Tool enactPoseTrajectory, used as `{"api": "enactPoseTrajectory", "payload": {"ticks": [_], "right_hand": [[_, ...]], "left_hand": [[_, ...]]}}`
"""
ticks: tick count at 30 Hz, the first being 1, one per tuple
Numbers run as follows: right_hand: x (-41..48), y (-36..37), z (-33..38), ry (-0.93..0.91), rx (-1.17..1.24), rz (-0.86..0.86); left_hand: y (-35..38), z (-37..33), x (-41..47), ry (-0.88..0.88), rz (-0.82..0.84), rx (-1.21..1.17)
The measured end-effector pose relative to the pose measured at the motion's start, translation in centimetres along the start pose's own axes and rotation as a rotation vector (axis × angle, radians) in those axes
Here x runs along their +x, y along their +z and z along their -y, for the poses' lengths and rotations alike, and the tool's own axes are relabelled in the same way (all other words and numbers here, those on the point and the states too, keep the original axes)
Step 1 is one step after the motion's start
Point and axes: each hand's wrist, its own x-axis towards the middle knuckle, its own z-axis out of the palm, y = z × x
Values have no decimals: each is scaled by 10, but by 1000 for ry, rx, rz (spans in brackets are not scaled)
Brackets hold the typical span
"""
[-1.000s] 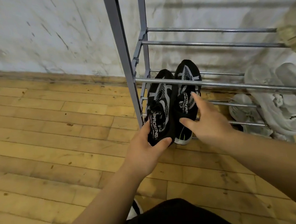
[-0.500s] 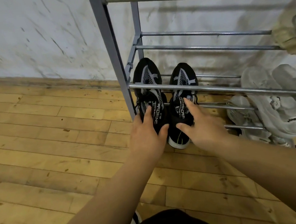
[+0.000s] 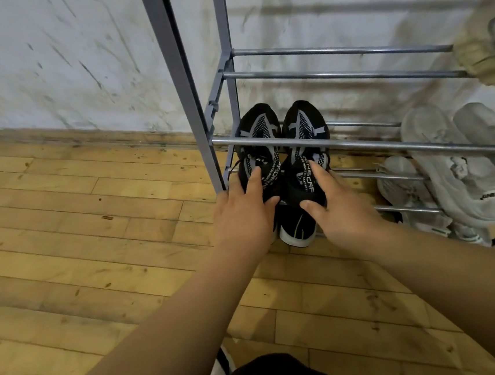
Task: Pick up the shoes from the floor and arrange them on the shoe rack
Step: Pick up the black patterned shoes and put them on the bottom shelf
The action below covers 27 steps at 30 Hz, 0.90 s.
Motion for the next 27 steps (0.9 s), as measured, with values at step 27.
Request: {"api": "enactPoseTrajectory", "payload": {"ticks": [27], "right_hand": [[1,11,22,26,-2,-32]], "left_hand": [[-10,28,-2,221,-184,-37]]}}
